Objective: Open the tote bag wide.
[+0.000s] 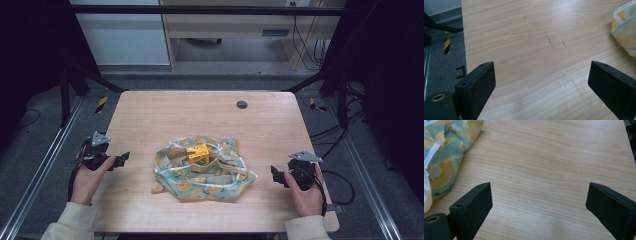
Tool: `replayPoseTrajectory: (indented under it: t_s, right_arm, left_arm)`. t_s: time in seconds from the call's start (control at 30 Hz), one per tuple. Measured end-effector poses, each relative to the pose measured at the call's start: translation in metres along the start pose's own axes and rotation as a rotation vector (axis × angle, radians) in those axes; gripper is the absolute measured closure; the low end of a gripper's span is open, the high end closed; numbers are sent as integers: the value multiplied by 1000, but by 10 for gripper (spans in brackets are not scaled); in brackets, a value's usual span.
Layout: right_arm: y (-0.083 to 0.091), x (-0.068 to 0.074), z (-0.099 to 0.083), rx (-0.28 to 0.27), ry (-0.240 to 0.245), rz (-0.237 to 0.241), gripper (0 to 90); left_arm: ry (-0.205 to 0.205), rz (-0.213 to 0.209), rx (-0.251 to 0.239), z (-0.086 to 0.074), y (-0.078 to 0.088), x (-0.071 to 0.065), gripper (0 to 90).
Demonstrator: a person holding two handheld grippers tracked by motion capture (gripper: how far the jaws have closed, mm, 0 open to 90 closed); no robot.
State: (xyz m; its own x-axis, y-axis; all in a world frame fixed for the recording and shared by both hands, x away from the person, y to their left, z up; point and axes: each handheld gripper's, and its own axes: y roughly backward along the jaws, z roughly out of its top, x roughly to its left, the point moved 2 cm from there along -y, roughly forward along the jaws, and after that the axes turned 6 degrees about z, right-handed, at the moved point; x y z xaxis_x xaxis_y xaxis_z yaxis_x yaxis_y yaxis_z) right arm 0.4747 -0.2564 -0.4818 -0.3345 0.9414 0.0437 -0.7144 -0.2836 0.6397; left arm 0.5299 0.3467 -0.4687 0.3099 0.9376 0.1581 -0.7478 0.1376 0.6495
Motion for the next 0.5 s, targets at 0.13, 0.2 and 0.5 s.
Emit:
replayPoseTrajectory:
  t_s: [0.13,0.2,0.5]
  right_arm:
    - [-3,-3,-3,31,-9,2,75]
    - [-5,-3,-5,46,-18,5,77]
    - [-9,-3,-9,75,-14,11,88]
  left_arm:
    - [-7,3,10,-4,-4,5,73]
    - [-9,5,8,-5,-5,6,73]
    - [-15,3,25,-10,-12,7,73]
